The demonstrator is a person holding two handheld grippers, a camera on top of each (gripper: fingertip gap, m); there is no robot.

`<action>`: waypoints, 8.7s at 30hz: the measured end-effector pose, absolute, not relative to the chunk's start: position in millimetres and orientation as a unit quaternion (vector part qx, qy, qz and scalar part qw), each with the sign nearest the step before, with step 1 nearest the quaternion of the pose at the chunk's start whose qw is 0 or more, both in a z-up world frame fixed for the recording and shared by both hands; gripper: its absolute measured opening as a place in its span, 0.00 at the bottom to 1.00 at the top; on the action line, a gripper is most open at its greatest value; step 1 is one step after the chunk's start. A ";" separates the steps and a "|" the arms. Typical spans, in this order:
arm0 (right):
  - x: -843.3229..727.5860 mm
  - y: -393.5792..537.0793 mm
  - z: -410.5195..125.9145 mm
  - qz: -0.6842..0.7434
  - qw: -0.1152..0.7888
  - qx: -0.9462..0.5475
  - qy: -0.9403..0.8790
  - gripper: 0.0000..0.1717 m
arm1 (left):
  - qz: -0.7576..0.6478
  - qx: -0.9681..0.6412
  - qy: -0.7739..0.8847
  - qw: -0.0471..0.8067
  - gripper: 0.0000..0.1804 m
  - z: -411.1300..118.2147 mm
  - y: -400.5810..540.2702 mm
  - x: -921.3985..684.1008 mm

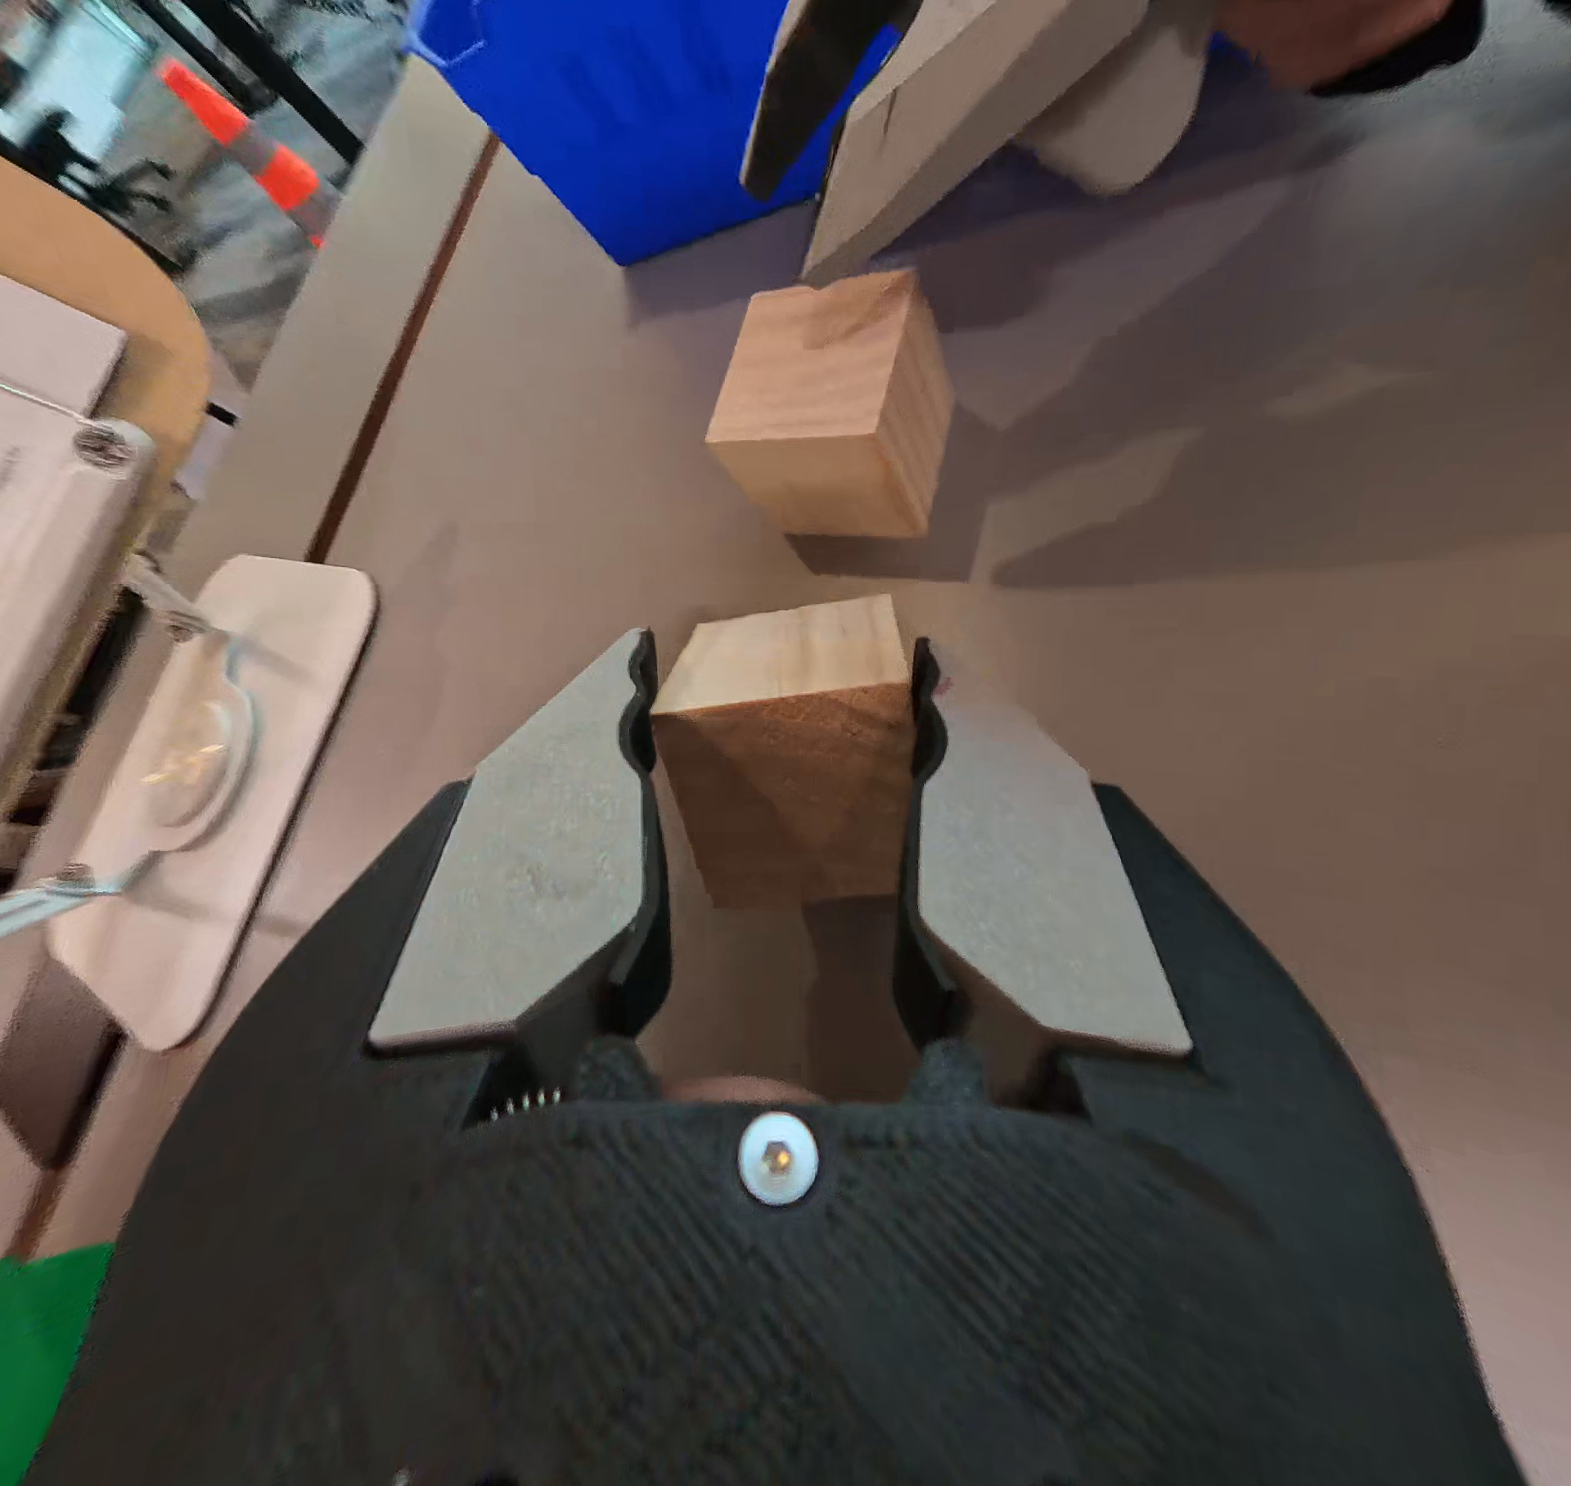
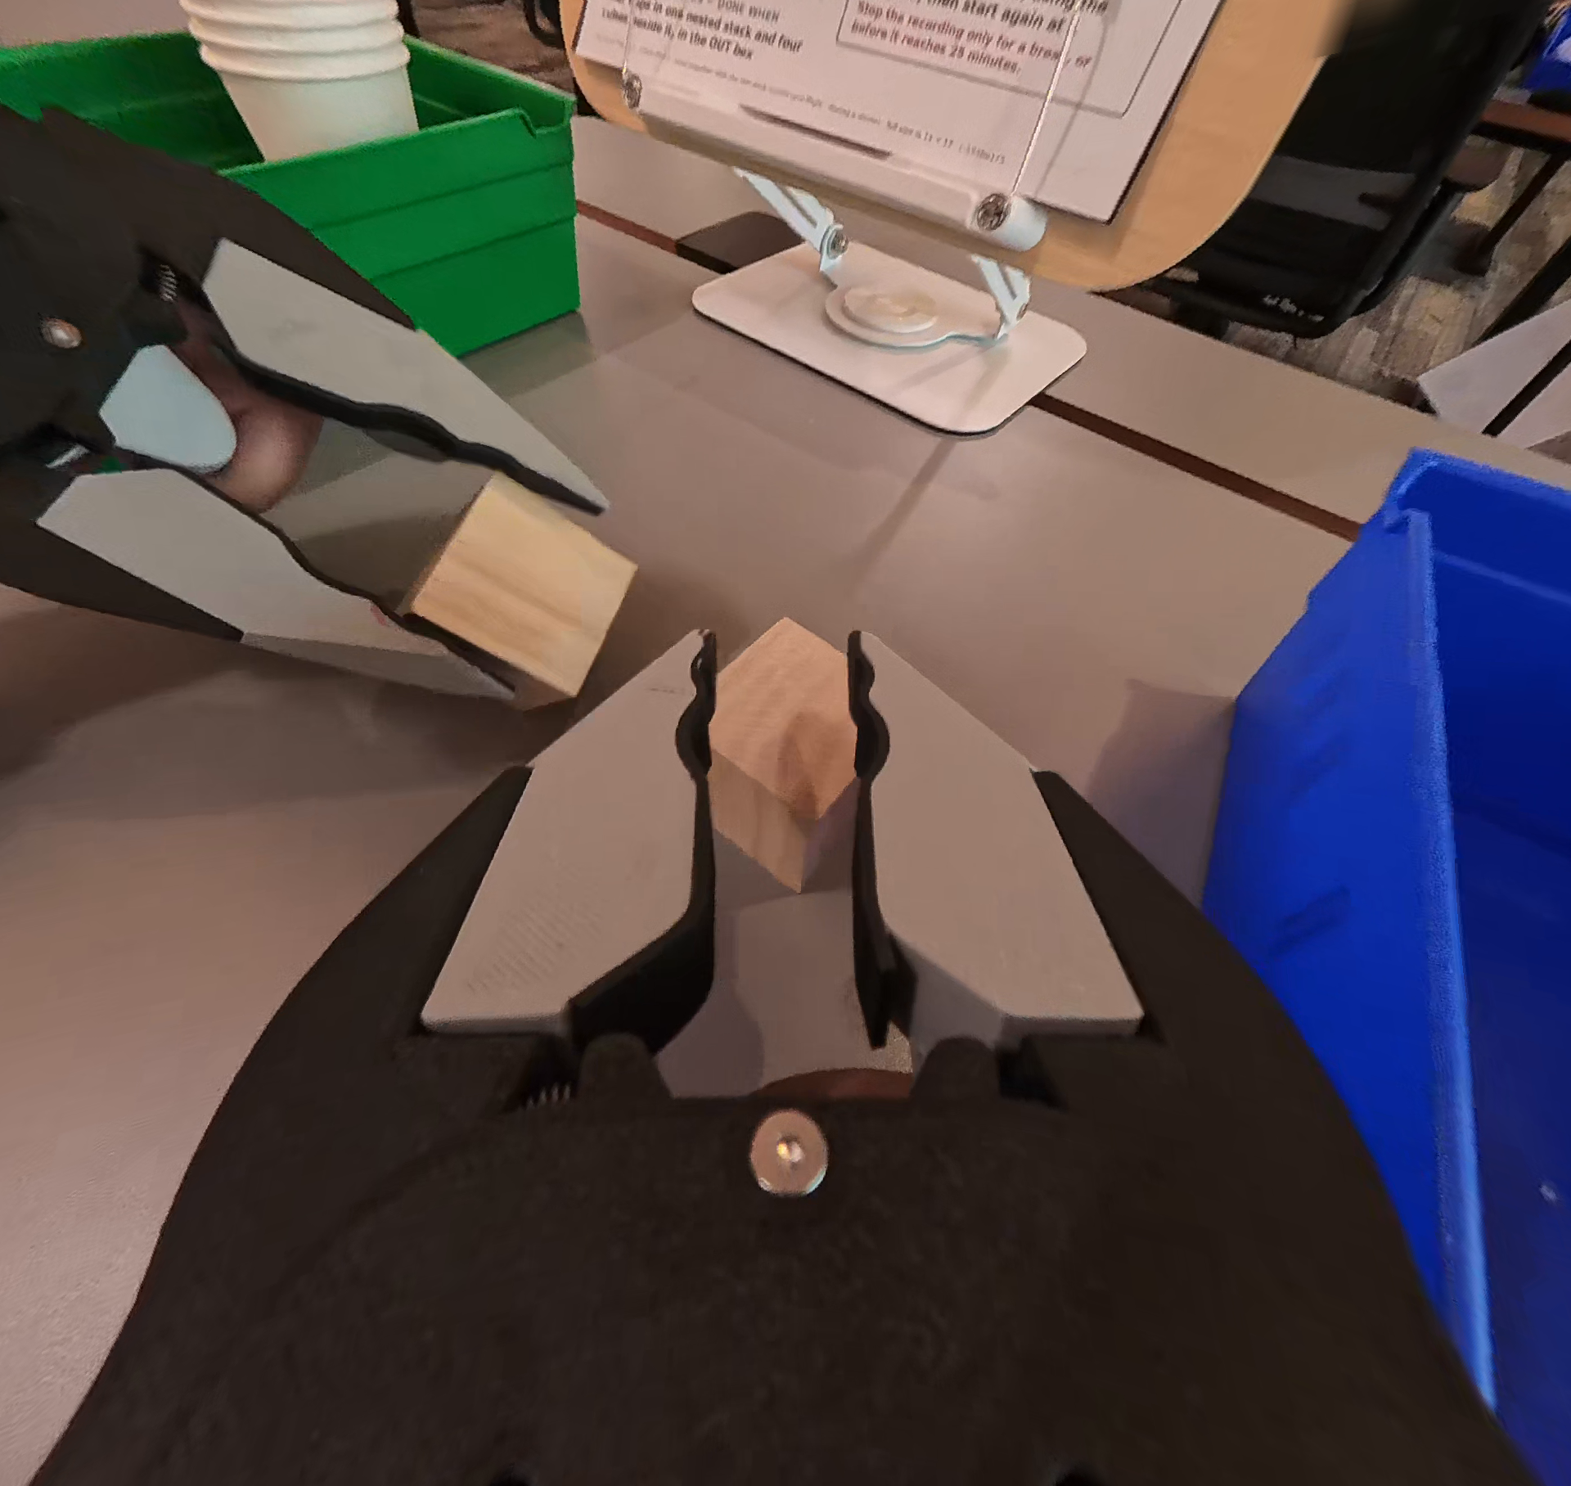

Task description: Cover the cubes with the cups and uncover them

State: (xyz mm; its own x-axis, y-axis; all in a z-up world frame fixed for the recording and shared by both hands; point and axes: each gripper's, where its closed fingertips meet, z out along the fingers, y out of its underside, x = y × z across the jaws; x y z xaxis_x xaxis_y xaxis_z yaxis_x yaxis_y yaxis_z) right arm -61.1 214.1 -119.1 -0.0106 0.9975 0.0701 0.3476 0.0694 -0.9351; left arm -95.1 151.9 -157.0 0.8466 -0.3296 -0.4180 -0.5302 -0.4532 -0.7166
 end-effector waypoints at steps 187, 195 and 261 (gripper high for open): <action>-16.5 269.4 -106.2 0.354 0.478 -0.530 -0.604 0.33 | 0.020 -0.858 0.200 0.473 0.34 -181.7 199.0 -66.7; -15.1 271.4 -104.6 0.357 0.480 -0.532 -0.600 0.33 | 0.053 -0.864 0.183 0.466 0.36 -179.1 189.6 -81.2; -15.0 249.0 -96.4 0.366 0.491 -0.507 -0.607 0.33 | 0.164 -0.894 -0.336 0.246 0.44 -168.5 -55.0 -325.9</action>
